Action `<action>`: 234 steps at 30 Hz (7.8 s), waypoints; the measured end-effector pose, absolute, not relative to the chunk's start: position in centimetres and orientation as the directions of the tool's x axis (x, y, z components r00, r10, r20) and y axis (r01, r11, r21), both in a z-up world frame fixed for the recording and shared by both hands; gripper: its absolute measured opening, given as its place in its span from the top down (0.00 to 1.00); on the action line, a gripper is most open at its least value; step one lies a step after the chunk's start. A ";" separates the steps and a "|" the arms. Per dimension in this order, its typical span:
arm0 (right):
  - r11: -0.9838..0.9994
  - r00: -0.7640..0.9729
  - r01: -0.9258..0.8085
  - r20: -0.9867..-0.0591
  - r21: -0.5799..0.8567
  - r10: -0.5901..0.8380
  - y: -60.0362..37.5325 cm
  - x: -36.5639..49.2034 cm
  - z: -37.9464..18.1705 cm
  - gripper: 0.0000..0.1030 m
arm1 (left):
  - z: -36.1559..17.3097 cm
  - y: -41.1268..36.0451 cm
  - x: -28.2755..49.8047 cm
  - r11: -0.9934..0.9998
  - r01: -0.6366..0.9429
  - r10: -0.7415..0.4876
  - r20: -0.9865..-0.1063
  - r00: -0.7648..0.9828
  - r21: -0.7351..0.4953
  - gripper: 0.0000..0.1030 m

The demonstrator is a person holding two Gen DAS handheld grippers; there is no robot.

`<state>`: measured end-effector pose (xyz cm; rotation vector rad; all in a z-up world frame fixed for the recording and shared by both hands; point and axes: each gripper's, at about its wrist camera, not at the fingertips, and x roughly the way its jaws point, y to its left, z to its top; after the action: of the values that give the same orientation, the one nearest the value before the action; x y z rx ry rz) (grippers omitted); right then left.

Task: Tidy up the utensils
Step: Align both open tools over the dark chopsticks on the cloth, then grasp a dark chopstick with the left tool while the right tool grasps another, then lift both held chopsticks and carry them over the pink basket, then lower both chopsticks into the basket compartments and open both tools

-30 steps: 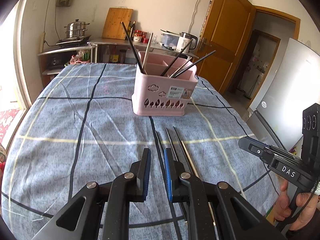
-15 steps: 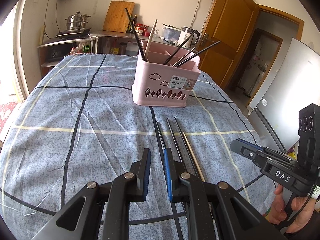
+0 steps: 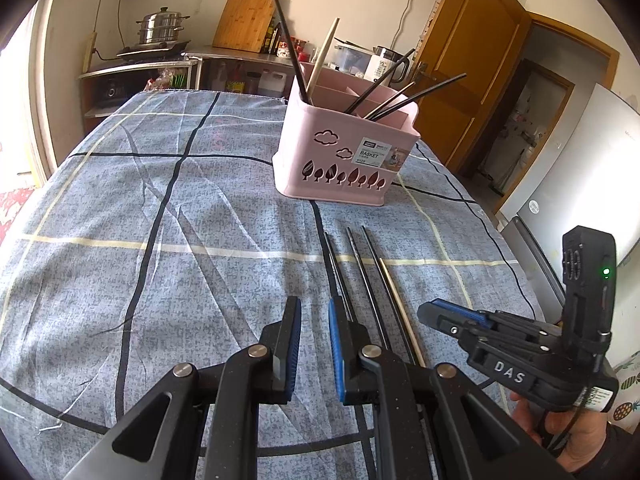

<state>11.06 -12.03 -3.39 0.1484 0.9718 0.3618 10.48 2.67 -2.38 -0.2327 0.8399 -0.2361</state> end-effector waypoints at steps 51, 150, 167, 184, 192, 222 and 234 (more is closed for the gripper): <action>0.958 0.476 -0.192 -0.833 0.213 0.280 -10.6 14.0 -4.5 0.86 | -4.1 1.4 12.7 0.939 0.124 -0.330 -0.734 0.594 -0.321 0.87; 0.933 0.745 -0.231 -0.567 0.276 0.352 -15.7 15.9 10.5 0.96 | 11.4 2.7 17.3 0.953 0.185 -0.288 -0.534 0.795 -0.239 0.96; 0.926 0.762 -0.285 -0.527 0.249 0.376 -15.3 14.1 13.3 0.97 | 13.9 3.0 16.1 0.936 0.210 -0.335 -0.534 0.776 -0.282 0.96; 0.911 0.799 -0.320 -0.442 0.261 0.408 -14.4 16.6 17.9 0.97 | 19.2 3.3 19.9 0.944 0.212 -0.317 -0.505 0.803 -0.255 0.96; 0.900 0.817 -0.324 -0.393 0.291 0.422 -14.3 19.1 19.9 0.97 | 21.8 3.8 22.5 0.950 0.184 -0.287 -0.468 0.836 -0.254 0.96; 0.901 0.779 -0.239 -0.482 0.363 0.401 -14.4 24.7 14.7 0.96 | 15.0 4.7 29.2 0.953 0.126 -0.264 -0.549 0.793 -0.276 0.96; 0.908 0.786 -0.245 -0.478 0.340 0.392 -15.2 22.6 15.0 0.88 | 16.0 5.0 26.3 0.961 0.136 -0.243 -0.508 0.826 -0.239 0.72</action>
<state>22.65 -15.19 15.04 0.2677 0.5707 0.3479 26.26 4.97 15.96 -0.1961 0.5643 -0.2030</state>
